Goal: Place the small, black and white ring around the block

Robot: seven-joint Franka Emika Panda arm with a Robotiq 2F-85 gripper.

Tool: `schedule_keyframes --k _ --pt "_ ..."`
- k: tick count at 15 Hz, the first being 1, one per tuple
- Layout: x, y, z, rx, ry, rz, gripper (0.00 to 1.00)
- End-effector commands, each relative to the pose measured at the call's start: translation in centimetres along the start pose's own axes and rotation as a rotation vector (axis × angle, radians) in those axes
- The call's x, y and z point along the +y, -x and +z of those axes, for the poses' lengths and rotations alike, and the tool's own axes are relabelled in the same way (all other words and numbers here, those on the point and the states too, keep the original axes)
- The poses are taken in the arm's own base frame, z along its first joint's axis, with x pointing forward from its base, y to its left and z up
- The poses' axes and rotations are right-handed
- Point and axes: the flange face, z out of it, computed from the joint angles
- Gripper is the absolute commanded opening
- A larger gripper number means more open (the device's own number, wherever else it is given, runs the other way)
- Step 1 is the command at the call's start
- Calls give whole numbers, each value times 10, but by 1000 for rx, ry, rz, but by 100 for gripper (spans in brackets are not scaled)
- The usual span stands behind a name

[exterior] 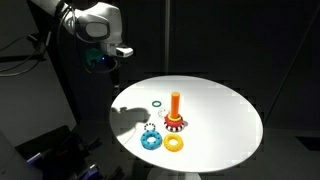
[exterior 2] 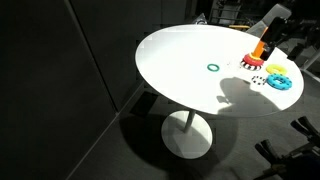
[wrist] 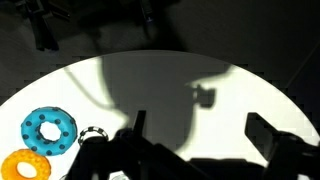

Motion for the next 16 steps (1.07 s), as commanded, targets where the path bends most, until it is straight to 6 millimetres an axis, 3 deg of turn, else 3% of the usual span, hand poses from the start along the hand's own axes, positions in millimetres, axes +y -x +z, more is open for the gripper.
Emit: schedule_keyframes --k 1,4,5,16 --pt "23 -14 8 -9 31 -54 100" --pt "42 -25 15 -24 60 -59 100" --pt "32 -17 15 -24 46 -42 100" --pt "38 -22 19 -36 49 -36 100"
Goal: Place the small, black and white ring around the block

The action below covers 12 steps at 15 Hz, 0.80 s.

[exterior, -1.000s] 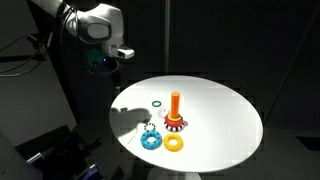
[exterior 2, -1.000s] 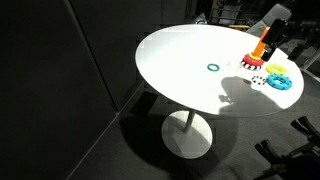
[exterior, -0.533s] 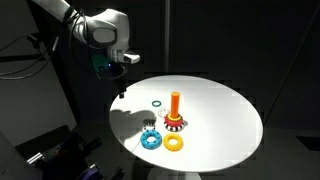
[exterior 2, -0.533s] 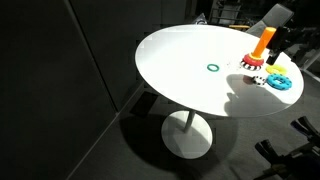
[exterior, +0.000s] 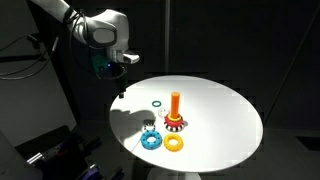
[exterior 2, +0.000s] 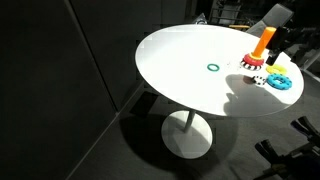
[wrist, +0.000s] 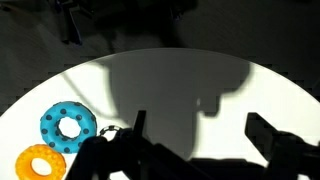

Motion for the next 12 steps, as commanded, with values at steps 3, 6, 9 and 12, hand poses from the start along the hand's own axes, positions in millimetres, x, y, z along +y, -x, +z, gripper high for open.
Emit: schedule_keyframes --k 3,6,9,12 --pt "13 -11 4 15 -5 15 100" --pt "18 -21 8 48 -12 16 100" --pt "19 -34 18 72 -9 13 100" --pt "20 -48 30 89 5 -4 100"
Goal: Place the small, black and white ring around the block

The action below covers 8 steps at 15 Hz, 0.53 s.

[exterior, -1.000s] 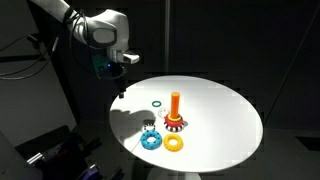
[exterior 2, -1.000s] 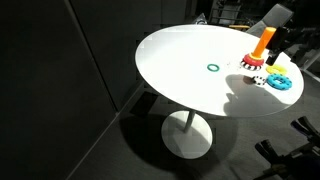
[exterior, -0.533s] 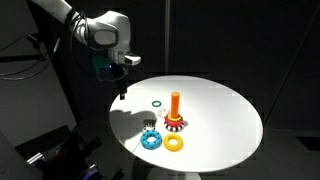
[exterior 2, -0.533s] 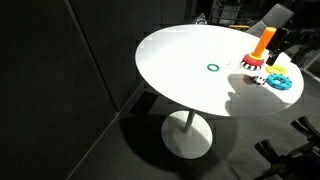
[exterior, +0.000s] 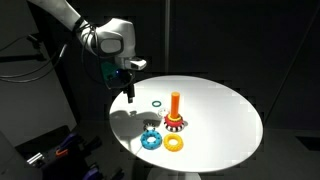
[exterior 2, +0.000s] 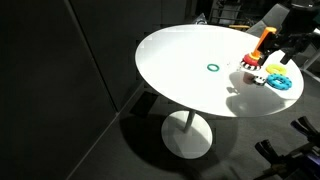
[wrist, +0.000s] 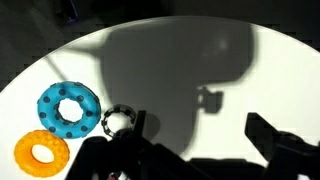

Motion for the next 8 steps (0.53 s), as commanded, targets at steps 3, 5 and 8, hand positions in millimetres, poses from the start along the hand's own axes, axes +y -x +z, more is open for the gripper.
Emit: schedule_keyframes --k 3,5,8 --pt "5 -32 20 14 32 -62 100" --pt "8 -42 25 4 40 -86 100" --pt "12 -56 30 -7 50 -132 100"
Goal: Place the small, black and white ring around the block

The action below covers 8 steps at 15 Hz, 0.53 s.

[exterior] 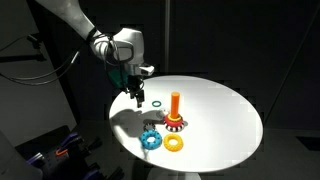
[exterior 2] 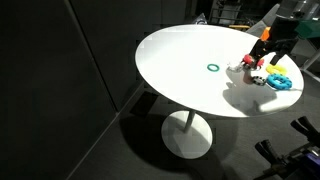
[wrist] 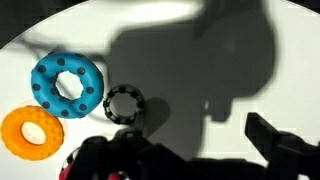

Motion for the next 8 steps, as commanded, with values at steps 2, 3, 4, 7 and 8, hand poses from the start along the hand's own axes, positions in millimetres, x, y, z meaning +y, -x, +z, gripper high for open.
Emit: schedule_keyframes --k 2,3,4,7,8 --pt "11 -26 2 1 22 -92 100" --pt "12 -29 4 5 28 -113 100" --pt "14 -32 4 9 35 -139 100" --pt "22 -41 6 8 56 -220 100" --pt "24 -44 7 3 55 -245 100"
